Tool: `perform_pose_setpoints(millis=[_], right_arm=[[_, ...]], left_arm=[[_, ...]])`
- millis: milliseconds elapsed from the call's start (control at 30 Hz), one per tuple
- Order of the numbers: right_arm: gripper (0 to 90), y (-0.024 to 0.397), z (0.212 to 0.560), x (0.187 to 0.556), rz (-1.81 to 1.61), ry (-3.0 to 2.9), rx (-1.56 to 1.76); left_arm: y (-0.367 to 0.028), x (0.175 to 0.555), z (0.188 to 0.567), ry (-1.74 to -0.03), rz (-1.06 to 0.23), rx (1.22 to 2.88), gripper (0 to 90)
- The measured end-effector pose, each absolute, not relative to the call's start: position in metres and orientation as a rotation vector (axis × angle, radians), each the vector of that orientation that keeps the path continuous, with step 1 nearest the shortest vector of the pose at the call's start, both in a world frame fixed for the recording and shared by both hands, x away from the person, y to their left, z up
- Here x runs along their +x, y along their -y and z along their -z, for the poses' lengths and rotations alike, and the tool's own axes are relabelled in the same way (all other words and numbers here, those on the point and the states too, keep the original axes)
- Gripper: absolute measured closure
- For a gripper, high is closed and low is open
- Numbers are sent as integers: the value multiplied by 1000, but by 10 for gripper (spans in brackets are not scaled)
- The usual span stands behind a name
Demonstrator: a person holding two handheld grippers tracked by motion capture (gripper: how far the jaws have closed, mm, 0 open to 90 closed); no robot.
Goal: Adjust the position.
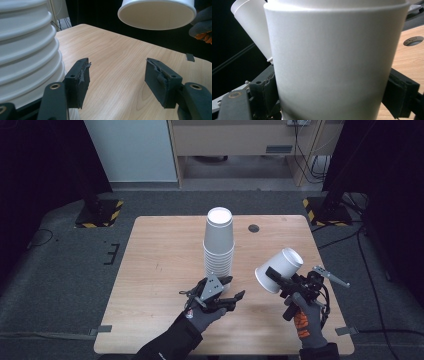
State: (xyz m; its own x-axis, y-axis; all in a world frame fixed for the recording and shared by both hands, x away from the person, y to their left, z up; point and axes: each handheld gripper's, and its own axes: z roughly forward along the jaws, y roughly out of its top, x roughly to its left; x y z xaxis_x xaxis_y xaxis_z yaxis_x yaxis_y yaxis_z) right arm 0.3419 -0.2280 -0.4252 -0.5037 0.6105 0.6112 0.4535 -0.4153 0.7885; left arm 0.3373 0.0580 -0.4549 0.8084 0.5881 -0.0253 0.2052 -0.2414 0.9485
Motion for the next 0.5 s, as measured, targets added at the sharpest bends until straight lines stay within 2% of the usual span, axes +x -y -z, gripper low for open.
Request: perform_pose_setpoints(millis=[500], right_arm=[[153, 226, 427, 342, -2071, -1647, 1505]], left_arm=[[-40, 348, 460, -605, -401, 1762, 384]])
